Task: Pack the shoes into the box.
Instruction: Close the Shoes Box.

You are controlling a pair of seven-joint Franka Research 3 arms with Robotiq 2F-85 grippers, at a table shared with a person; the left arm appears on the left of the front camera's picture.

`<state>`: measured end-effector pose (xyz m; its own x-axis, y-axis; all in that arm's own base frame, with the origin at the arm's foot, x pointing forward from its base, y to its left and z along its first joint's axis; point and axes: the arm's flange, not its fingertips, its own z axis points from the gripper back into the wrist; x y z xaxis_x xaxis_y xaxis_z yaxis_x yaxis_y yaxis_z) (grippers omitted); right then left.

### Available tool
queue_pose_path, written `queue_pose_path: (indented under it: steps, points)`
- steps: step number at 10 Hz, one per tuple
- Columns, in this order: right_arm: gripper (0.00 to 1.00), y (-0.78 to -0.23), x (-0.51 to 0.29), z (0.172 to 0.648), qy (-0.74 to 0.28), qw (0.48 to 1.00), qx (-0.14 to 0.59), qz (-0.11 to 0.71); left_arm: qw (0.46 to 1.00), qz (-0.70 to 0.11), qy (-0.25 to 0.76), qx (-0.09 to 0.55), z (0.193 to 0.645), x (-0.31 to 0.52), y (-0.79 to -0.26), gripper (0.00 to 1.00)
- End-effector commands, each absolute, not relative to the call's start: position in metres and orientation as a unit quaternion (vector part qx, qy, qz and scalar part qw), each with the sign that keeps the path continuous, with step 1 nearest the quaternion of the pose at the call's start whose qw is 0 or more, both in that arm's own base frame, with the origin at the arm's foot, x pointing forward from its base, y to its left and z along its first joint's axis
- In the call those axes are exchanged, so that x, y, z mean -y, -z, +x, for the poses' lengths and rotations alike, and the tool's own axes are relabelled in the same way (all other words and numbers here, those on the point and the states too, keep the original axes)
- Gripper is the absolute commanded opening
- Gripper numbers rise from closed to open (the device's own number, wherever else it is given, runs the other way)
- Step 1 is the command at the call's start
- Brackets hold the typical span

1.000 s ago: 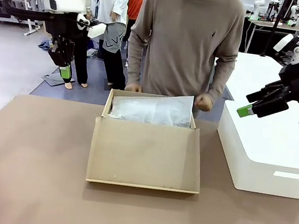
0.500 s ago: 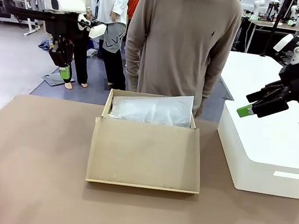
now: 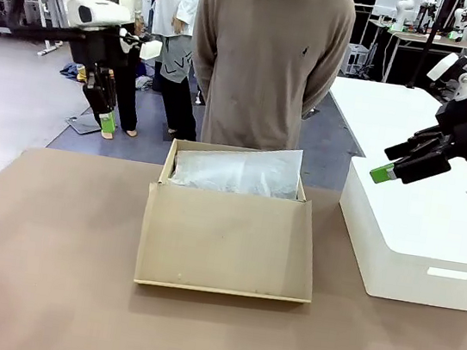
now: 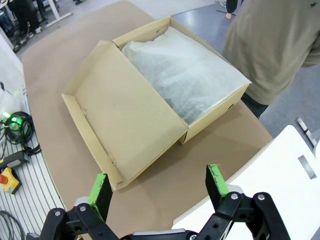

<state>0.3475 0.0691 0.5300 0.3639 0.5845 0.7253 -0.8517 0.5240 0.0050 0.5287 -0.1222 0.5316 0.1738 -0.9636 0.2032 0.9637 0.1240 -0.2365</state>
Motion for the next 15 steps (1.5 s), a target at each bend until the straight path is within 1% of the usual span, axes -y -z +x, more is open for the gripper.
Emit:
queue_pose_path:
  steps: [1, 5, 8, 11, 15]
  points:
    - [1.0, -0.529, -0.068, 0.351, -0.455, 0.793, 0.35, 0.203, 0.779, -0.201, 0.594, 0.007, 0.529, 0.116, -0.511, 0.0]
    - [1.0, -0.529, -0.068, 0.351, -0.455, 0.793, 0.35, 0.203, 0.813, -0.245, 0.527, 0.038, 0.524, 0.109, -0.448, 0.0]
    - [1.0, -0.529, -0.068, 0.351, -0.455, 0.793, 0.35, 0.203, 0.822, -0.253, 0.508, 0.041, 0.52, 0.11, -0.415, 0.0]
    - [1.0, -0.529, -0.068, 0.351, -0.455, 0.793, 0.35, 0.203, 0.819, -0.252, 0.515, 0.026, 0.524, 0.108, -0.41, 0.0]
    - [1.0, -0.529, -0.068, 0.351, -0.455, 0.793, 0.35, 0.203, 0.819, -0.252, 0.515, 0.026, 0.524, 0.108, -0.41, 0.0]
